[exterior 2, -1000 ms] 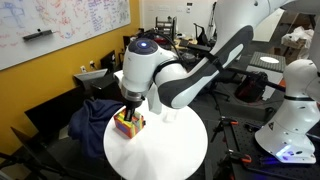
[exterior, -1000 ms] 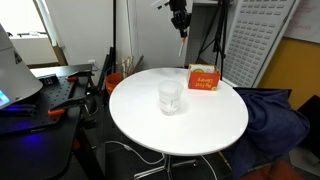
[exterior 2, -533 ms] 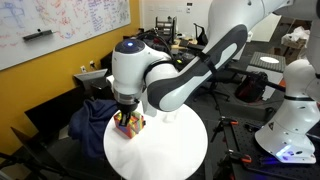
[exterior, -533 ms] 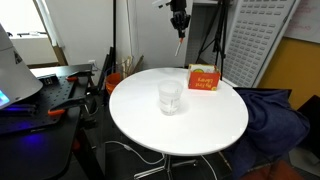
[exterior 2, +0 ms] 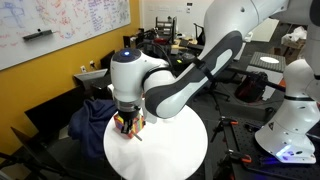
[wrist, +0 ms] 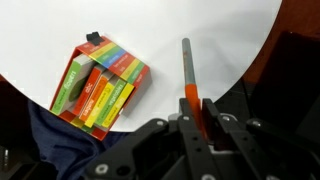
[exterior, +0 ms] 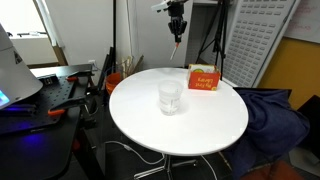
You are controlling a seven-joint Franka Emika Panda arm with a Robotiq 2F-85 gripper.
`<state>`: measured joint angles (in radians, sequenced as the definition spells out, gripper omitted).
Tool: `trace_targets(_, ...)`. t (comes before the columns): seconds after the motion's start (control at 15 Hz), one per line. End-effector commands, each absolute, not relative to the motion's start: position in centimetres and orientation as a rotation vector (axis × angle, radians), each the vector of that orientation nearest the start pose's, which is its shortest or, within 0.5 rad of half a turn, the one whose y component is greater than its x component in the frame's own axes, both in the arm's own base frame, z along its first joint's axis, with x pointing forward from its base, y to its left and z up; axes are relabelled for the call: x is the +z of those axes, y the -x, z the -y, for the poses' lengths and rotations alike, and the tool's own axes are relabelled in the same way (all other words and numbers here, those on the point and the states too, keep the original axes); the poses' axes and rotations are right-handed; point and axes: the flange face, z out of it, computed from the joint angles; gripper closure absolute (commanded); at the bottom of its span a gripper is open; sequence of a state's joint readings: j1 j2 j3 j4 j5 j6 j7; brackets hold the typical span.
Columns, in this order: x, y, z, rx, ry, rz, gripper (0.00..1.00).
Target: Pick the marker from the cup and put it on the table
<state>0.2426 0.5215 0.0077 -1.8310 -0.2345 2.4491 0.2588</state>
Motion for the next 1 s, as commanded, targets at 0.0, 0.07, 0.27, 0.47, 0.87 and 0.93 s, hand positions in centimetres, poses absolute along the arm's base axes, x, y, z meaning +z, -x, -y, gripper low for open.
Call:
trace_targets(0.0, 24.5, -64.1, -16.1, -0.149, 3.214, 0.243, 0.96)
trace_targets(0.07, 24.1, -64.2, -16.0, -0.132, 3.203, 0.229, 0.96)
trace_targets(0.27, 23.2, -64.6, -15.4, -0.081, 3.169, 0.195, 0.96)
trace_targets(0.47, 22.6, -65.4, -14.4, -0.024, 3.126, 0.181, 0.96)
trace_targets(0.87, 21.7, -66.8, -13.2, 0.156, 3.075, 0.154, 0.96)
trace_targets(0.93, 21.6, -66.9, -13.3, 0.188, 3.07, 0.155, 0.96)
